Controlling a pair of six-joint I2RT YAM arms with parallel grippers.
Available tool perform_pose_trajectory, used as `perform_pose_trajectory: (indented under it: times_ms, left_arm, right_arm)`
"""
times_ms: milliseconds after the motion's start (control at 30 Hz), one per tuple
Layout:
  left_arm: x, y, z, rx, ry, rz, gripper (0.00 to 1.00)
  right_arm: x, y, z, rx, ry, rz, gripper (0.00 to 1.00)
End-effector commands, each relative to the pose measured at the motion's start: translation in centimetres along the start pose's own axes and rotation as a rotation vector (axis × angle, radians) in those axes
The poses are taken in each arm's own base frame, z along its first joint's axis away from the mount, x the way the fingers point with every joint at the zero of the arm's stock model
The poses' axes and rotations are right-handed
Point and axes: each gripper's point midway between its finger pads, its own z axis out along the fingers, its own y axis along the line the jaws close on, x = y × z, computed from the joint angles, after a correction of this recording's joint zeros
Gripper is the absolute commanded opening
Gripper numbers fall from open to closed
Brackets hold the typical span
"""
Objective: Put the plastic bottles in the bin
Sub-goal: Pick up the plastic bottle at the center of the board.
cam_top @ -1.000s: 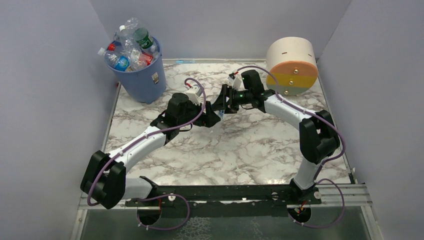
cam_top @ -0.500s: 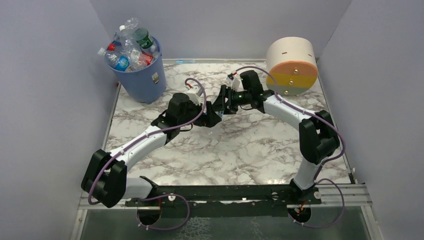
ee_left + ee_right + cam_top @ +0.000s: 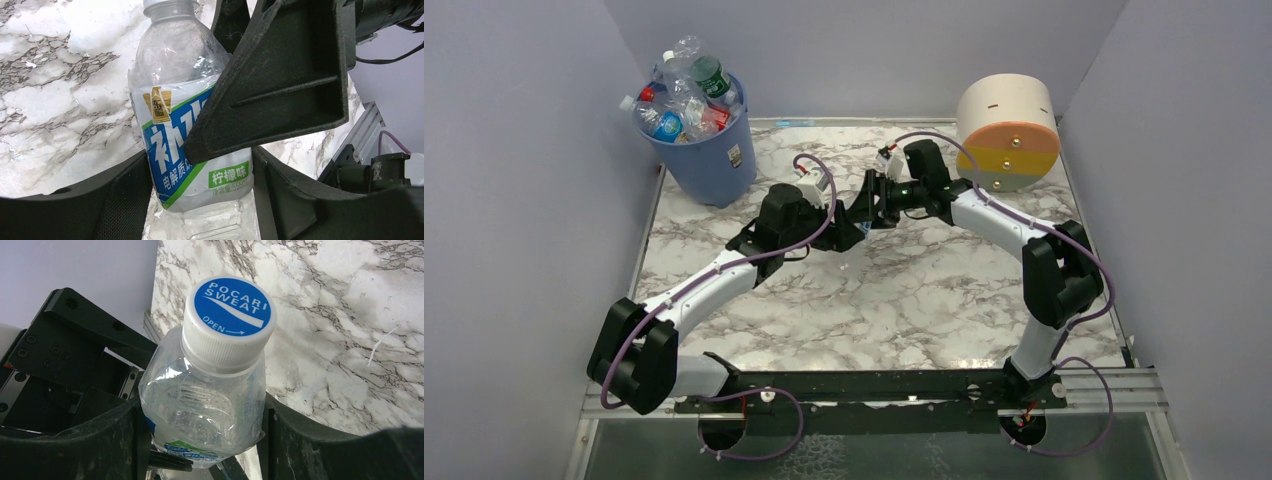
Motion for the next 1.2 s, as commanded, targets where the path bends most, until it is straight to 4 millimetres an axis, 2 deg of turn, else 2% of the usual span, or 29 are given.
perform_pose_trajectory:
  times_ms: [0, 167, 467, 533, 800, 1167]
  left_arm:
    - [-1.8, -1.7, 0.1, 0.061, -0.041, 0.027, 0.64]
    - [-1.9, -1.7, 0.0, 0.056, -0.046, 0.026, 0.63]
    - [-1.7, -1.6, -0.3, 0.053, -0.055, 0.021, 0.63]
    - [-1.5, -1.5, -0.4, 0.049, -0.055, 0.021, 0.62]
    - [-1.2, -1.2, -0.6, 0.037, -0.057, 0.019, 0.62]
    - [-1.3, -0.8, -0.9, 0.010, -0.069, 0.019, 0.62]
  right_arm:
    - [-0.8, 3.0, -0.8, -0.067, -0.014, -0.065, 0.57]
    - [-0.9, 3.1, -0.9, -0.061, -0.016, -0.067, 0.73]
    - [-0.9, 2.8, -1.1, -0.035, -0.022, -0.057, 0.92]
    - [-0.9, 2.7, -1.2, -0.028, -0.026, -0.050, 1.00]
    - [-1.2, 3.2, -1.9, -0.008, -0.061, -0.053, 1.00]
    - [-2.5, 3.7, -4.7, 0.071, -0.161, -0.076, 1.00]
